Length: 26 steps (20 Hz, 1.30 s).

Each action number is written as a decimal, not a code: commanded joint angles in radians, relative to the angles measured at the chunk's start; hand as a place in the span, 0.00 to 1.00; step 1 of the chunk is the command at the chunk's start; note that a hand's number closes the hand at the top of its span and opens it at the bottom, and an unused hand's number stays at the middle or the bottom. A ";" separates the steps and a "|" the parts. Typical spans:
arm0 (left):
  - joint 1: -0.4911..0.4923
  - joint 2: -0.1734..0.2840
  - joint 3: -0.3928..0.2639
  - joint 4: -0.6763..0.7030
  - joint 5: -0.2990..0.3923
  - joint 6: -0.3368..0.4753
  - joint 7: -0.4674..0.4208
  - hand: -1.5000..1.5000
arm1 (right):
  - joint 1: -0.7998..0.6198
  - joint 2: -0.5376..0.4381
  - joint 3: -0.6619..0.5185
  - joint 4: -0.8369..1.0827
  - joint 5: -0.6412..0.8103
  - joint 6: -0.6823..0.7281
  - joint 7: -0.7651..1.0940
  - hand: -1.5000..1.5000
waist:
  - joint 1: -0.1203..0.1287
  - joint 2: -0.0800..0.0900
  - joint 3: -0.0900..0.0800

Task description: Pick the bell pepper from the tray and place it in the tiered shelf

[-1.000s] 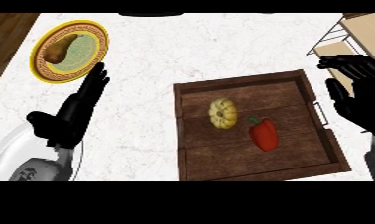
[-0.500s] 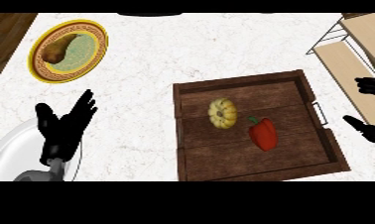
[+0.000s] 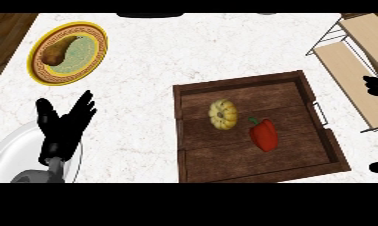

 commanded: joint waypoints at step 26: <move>-0.014 -0.056 0.059 0.010 -0.077 -0.040 0.035 0.50 | -0.309 0.294 0.517 -0.345 0.545 -0.103 1.069 0.00 | 0.012 0.002 0.000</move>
